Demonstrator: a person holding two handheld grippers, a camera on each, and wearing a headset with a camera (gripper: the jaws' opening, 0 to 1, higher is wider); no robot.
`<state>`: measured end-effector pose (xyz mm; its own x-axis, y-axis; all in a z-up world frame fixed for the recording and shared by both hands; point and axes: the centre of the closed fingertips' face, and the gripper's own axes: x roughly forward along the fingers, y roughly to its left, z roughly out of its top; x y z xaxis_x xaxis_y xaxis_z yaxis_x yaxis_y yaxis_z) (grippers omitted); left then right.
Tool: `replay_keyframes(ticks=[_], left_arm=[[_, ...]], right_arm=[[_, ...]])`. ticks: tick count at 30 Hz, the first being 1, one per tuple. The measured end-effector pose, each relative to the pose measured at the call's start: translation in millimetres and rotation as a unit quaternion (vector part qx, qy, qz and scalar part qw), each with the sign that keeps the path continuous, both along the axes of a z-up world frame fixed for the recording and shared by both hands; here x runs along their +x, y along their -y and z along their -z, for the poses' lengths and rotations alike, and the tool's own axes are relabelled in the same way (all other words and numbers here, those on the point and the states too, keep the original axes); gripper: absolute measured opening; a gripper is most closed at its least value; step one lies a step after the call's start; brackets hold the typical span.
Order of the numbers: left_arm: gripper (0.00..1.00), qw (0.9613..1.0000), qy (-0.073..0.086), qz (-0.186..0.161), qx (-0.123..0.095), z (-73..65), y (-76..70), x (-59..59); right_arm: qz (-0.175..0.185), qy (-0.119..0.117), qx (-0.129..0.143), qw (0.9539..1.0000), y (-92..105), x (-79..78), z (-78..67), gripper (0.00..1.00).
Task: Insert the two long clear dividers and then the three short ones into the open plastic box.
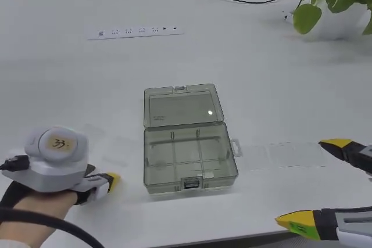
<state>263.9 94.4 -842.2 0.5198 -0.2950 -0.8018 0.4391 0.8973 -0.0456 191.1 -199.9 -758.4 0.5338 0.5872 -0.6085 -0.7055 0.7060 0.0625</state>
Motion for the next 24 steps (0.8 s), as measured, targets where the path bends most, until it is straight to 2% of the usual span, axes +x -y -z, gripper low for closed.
replay_keyframes(ticks=[6, 9, 13, 15, 20, 22, 24], left_arm=[[0.3, 0.9996, 0.013, -0.013, -0.02, -8.0, -0.4, -0.1], [0.3, 0.9983, 0.022, -0.026, -0.048, -17.5, 4.6, 1.6], [0.3, 0.9964, 0.042, -0.035, -0.065, -30.8, 5.5, 7.9], [0.3, 0.9945, 0.054, -0.038, -0.081, -39.6, 8.3, 11.2], [0.3, 0.9913, 0.076, -0.037, -0.101, -59.6, 15.9, 15.0], [0.3, 0.9897, 0.091, -0.031, -0.105, -67.5, 21.0, 16.0], [0.3, 0.9892, 0.094, -0.028, -0.108, -71.2, 25.4, 15.0]], right_arm=[[0.008, -0.001, 0.015, 0.9999, -7.1, 2.7, -2.0, 1.0], [0.016, -0.001, 0.031, 0.9994, -11.3, 6.6, -5.5, 0.99], [0.024, 0.005, 0.048, 0.9986, -15.5, 15.3, -9.8, 0.98], [0.027, 0.005, 0.054, 0.9982, -17.6, 18.5, -11.4, 0.98], [0.041, 0.009, 0.087, 0.9953, -27.2, 29.5, -20.5, 0.96], [0.047, 0.009, 0.103, 0.9935, -32.0, 34.2, -25.5, 0.94], [0.057, 0.013, 0.122, 0.9908, -36.7, 40.2, -32.0, 0.92]])
